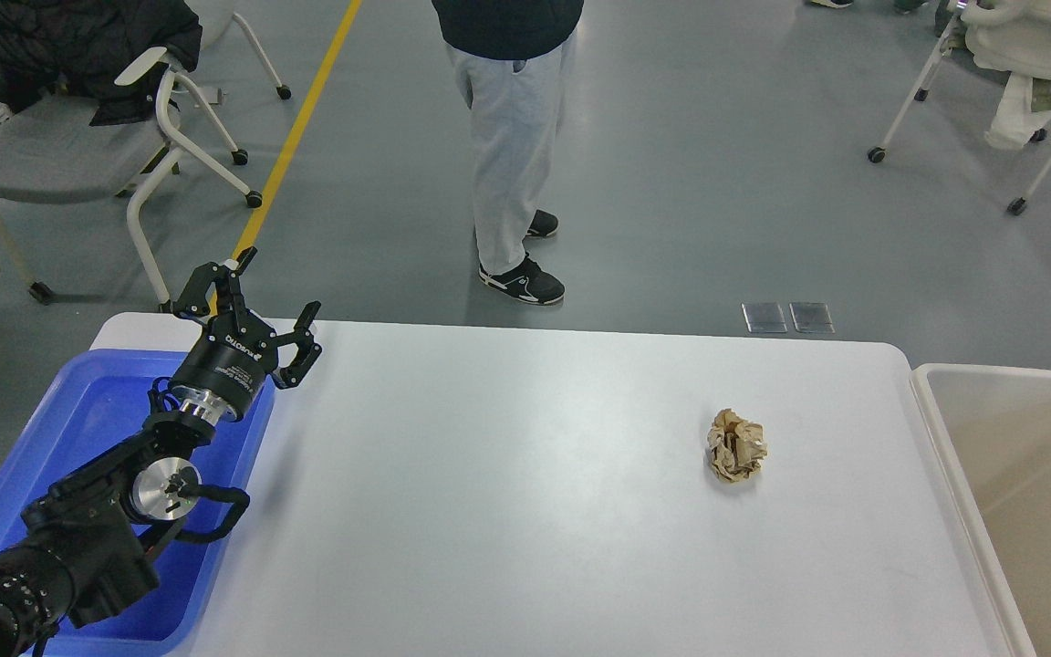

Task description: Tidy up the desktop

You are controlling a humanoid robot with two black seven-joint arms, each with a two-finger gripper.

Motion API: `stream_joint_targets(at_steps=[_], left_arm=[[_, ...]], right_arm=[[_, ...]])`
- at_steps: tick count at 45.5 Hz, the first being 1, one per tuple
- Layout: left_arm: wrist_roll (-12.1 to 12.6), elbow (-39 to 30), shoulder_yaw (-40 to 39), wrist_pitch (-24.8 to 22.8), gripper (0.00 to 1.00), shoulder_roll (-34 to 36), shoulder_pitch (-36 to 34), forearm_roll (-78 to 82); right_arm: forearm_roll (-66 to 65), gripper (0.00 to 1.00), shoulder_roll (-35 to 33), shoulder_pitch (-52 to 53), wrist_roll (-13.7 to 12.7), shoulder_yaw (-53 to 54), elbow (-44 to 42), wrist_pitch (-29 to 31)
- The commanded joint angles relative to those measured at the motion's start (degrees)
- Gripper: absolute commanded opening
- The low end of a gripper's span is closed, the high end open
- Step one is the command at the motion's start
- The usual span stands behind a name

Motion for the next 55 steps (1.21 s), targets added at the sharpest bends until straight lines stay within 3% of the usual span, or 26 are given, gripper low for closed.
stream_joint_targets(at_steps=[1,13,35,55], left_arm=[[0.03,0.0,0.05,0.0,1.0,0.0,0.0,0.0],[-0.06,0.0,-0.04,0.0,1.0,0.0,0.0,0.0],[0.03,0.0,0.05,0.0,1.0,0.0,0.0,0.0],[-0.06,0.0,0.05,0.0,1.0,0.0,0.0,0.0]], right_arm=[[3.11,1.0,3.5,0.04,0.01,3.94,4.62,7.16],[3.11,1.0,10.35,-1.98,0.09,7.63,9.01,8.48],[2.14,1.0,24.42,-8.13,0.09,9.04,9.01,8.83],[1.88,1.0,29.87,-12.18,0.18,9.04,8.92,8.92]])
